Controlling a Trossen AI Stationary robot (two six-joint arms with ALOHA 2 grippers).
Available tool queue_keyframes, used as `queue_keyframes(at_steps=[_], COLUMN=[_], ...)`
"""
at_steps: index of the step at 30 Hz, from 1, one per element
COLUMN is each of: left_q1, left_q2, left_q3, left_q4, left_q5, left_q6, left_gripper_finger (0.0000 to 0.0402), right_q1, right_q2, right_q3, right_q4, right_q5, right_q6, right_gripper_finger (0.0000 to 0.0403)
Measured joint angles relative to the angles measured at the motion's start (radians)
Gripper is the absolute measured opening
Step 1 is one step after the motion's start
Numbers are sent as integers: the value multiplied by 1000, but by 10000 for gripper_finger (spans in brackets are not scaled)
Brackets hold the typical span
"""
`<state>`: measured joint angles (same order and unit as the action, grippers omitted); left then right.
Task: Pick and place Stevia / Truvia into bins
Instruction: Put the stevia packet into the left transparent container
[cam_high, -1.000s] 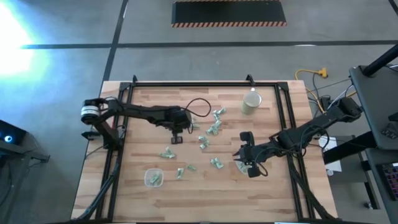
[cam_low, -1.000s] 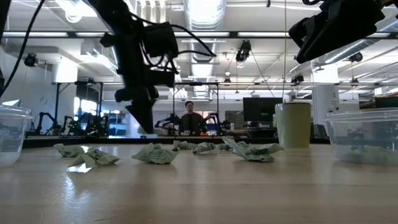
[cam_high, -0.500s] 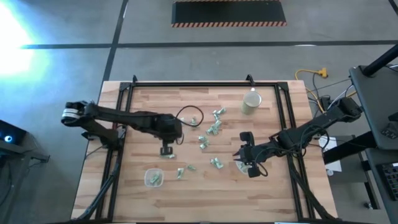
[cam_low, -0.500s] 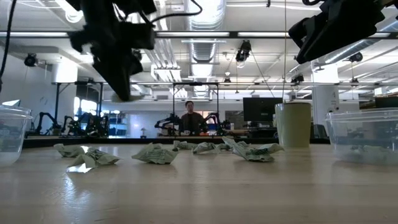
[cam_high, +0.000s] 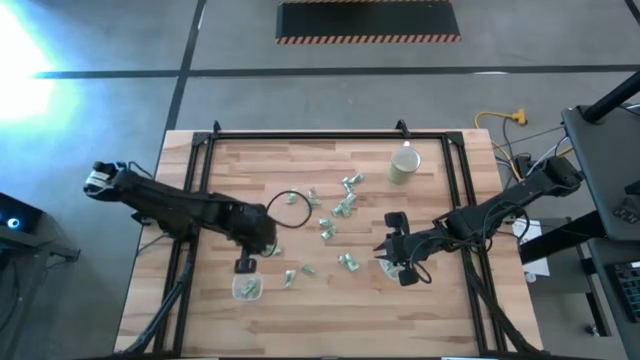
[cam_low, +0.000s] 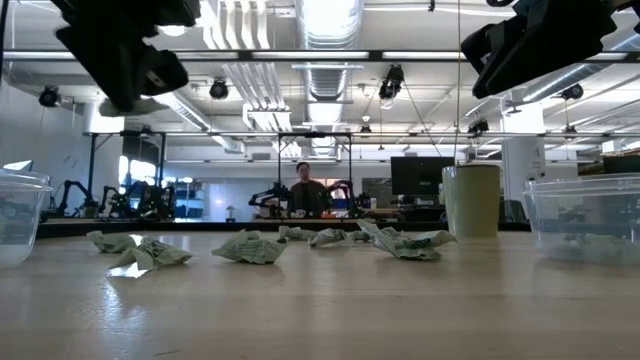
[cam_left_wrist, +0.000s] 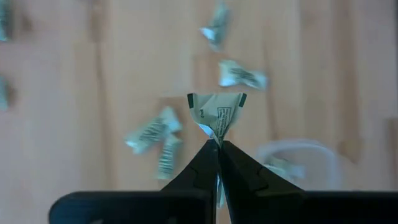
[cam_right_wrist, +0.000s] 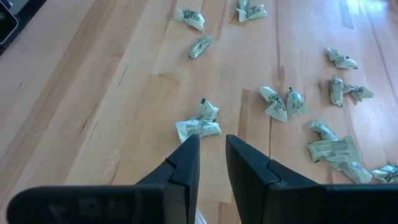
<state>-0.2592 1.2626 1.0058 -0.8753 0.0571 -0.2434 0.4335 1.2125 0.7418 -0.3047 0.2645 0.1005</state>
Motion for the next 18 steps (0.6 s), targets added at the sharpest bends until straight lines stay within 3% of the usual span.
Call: queue_keyframes(at_steps=[7,18], left_q1=[-91,-236], left_q2=[6,6], left_q3=[0,-30], left_q4=[-2,17], left_q5=[70,80], left_q6=[-104,-312], left_gripper_finger=[0,0], right_q1=[0,0], right_q2=[0,0], right_q3=[-1,-2], right_q4=[6,50], right_q5=[0,0], right_q6=[1,-1], right_gripper_finger=[68,68])
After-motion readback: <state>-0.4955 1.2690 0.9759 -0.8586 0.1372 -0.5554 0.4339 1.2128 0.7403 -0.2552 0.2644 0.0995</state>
